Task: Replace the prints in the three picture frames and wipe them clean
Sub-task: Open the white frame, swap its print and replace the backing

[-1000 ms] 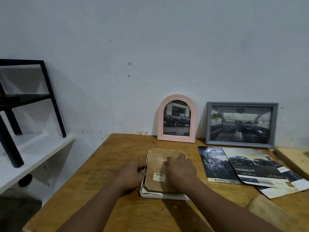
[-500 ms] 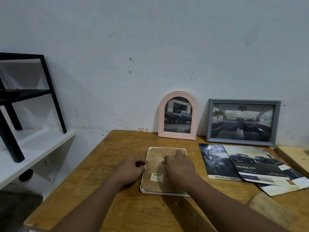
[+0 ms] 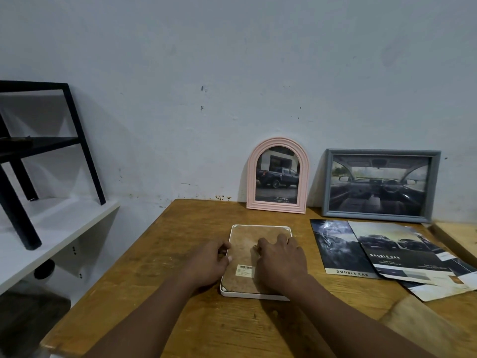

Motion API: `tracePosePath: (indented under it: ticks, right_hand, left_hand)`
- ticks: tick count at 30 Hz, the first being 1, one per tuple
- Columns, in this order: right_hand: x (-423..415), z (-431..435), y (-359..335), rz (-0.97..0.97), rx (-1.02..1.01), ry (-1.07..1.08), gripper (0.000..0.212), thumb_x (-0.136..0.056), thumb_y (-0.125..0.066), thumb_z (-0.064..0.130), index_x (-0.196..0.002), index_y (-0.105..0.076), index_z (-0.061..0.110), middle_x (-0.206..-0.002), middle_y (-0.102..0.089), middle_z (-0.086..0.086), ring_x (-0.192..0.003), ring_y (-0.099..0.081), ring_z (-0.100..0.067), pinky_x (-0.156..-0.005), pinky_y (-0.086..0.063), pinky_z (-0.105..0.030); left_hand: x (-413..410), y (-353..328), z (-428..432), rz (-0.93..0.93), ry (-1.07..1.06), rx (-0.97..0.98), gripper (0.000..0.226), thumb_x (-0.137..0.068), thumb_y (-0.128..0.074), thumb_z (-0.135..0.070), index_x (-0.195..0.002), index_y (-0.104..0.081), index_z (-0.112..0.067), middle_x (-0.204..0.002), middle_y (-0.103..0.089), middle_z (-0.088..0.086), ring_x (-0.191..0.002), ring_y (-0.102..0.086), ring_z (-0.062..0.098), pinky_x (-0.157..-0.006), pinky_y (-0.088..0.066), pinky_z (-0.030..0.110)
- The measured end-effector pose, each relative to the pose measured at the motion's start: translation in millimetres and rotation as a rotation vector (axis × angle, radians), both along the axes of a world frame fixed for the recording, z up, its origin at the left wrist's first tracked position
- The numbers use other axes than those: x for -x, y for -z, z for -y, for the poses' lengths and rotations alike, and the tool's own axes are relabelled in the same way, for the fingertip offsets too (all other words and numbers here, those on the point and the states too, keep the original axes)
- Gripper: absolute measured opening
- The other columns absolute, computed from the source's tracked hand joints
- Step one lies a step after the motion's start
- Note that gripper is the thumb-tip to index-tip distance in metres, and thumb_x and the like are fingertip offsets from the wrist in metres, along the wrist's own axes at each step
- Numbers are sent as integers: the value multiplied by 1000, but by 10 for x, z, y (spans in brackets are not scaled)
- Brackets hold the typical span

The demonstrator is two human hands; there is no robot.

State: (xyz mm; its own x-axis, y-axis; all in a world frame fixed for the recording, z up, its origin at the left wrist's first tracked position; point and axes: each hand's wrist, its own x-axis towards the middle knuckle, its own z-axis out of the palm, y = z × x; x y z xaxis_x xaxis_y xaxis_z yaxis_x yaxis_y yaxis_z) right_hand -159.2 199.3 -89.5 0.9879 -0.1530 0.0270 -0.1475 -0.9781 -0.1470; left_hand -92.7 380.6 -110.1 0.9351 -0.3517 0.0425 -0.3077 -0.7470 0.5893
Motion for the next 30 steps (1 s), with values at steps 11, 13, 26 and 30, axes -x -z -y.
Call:
tracePosePath:
  ticks: [11, 13, 26, 30]
  right_hand:
    - [-177, 221, 286, 47, -144, -44, 55, -98, -26, 61, -145, -34, 33, -153, -30, -9, -147, -19, -32, -118, -21, -57]
    - [-191, 224, 317, 50, -134, -49, 55, -99, -24, 60, -145, -32, 33, -154, -29, -10, -148, -16, -34, -119, -18, -57]
    - [-252, 208, 389, 69, -75, -57, 55, -98, -19, 59, -141, -35, 30, -152, -32, -14, -148, -15, -42, -116, -20, -61]
    - [-241, 244, 381, 91, -99, -58, 53, -97, -19, 58, -138, -37, 30, -149, -35, -13, -145, -21, -39, -114, -25, -59]
  left_hand:
    - [-26, -3, 219, 257, 47, -247, 46, -106, -39, -45, -146, -45, -25, -152, -43, -5, -136, -42, 16, -111, -41, 38]
    - [-57, 73, 299, 182, 81, -248, 57, -108, -30, -45, -160, -25, -22, -169, -18, -4, -154, -15, 17, -123, -18, 38]
    - [-133, 43, 399, 133, 192, -538, 60, -110, -17, -45, -163, -8, -19, -171, -1, -1, -157, -9, 19, -126, -11, 39]
    - [-157, 22, 418, 96, 175, -477, 59, -110, -22, -44, -163, -13, -20, -171, -2, -4, -155, -17, 20, -125, -20, 40]
